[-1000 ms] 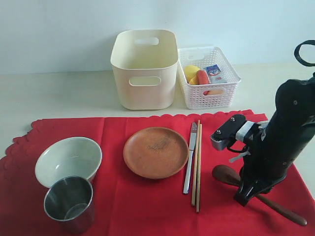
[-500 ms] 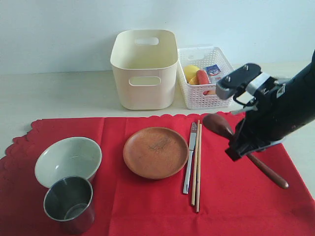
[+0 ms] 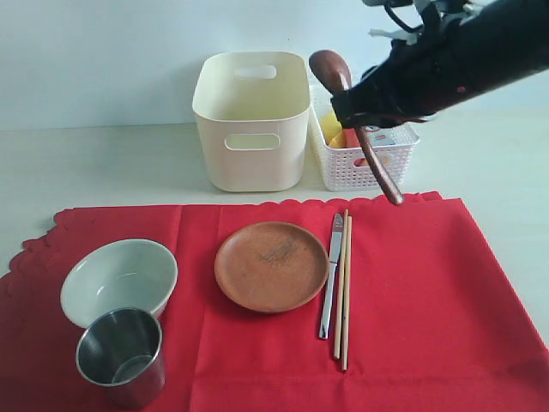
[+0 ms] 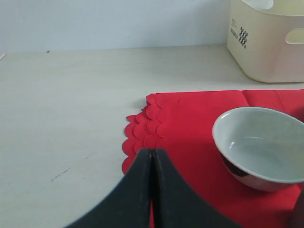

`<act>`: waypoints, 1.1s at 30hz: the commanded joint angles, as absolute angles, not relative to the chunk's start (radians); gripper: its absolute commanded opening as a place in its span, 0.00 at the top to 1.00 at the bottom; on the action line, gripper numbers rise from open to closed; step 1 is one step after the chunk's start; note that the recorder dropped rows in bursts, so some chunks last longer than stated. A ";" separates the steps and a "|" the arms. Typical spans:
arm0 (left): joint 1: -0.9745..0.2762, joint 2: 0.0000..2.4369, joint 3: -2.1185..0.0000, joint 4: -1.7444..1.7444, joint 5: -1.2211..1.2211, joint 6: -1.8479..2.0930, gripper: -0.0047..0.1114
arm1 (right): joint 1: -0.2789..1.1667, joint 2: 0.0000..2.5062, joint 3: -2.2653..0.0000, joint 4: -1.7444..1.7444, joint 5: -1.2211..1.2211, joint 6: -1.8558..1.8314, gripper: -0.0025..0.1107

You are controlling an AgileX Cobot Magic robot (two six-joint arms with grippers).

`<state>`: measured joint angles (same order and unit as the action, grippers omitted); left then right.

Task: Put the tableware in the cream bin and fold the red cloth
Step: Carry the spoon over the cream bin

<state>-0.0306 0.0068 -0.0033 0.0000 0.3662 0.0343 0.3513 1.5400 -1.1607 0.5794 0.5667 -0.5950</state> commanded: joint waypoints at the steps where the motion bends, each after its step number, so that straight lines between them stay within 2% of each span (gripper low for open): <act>1: -0.031 0.000 0.000 -0.011 0.358 0.034 0.96 | 0.356 1.609 -1.256 0.594 0.545 -0.609 0.98; 11: -0.031 0.000 0.000 -0.011 0.358 0.034 0.96 | 0.356 1.758 -1.446 0.645 0.520 -0.673 0.98; 26: -0.031 0.000 0.000 -0.011 0.358 0.034 0.96 | 0.343 1.938 -1.610 1.135 0.520 -1.261 0.98; 33: -0.031 0.000 0.000 -0.011 0.358 0.034 0.96 | 0.295 2.028 -1.647 1.489 0.530 -1.590 0.98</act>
